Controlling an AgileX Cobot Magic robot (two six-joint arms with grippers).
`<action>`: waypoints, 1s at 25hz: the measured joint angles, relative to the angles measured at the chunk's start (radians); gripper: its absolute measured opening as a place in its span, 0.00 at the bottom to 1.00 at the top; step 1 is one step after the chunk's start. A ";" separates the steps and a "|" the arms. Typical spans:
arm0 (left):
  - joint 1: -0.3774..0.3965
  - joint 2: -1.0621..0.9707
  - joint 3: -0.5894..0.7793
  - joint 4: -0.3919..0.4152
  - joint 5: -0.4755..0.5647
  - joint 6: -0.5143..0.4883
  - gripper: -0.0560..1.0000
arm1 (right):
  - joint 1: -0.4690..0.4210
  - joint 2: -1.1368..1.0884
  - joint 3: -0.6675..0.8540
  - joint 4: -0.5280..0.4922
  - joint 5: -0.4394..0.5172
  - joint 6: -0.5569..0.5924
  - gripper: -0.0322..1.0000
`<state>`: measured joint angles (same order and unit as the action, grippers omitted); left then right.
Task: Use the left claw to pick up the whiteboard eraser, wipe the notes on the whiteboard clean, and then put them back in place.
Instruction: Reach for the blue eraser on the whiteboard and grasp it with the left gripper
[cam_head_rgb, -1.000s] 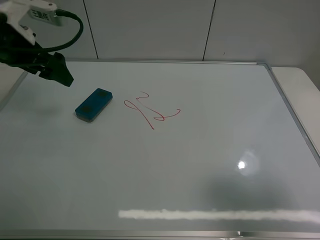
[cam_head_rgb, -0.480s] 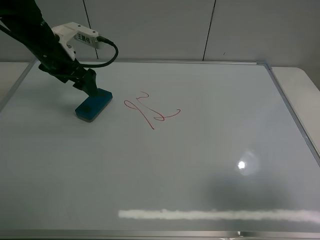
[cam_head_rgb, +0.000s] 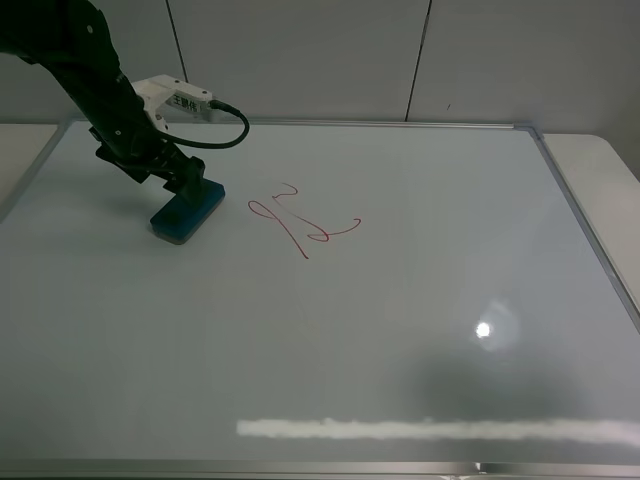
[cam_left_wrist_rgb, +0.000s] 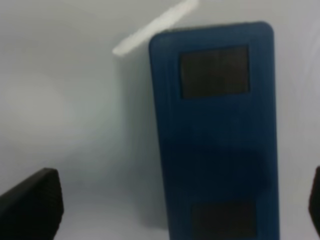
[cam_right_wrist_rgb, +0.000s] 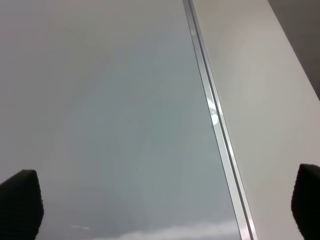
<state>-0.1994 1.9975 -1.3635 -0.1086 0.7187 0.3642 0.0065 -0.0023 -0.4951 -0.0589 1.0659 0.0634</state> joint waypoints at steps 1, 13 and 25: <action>0.000 0.005 0.000 0.003 -0.001 -0.004 0.99 | 0.000 0.000 0.000 0.000 0.000 0.000 0.99; -0.014 0.017 0.000 0.020 -0.008 -0.045 0.99 | 0.000 0.000 0.000 0.000 0.000 0.000 0.99; -0.034 0.084 -0.001 0.024 -0.046 -0.048 0.99 | 0.000 0.000 0.000 0.000 0.000 0.000 0.99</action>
<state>-0.2330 2.0817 -1.3649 -0.0844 0.6724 0.3163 0.0065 -0.0023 -0.4951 -0.0589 1.0659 0.0634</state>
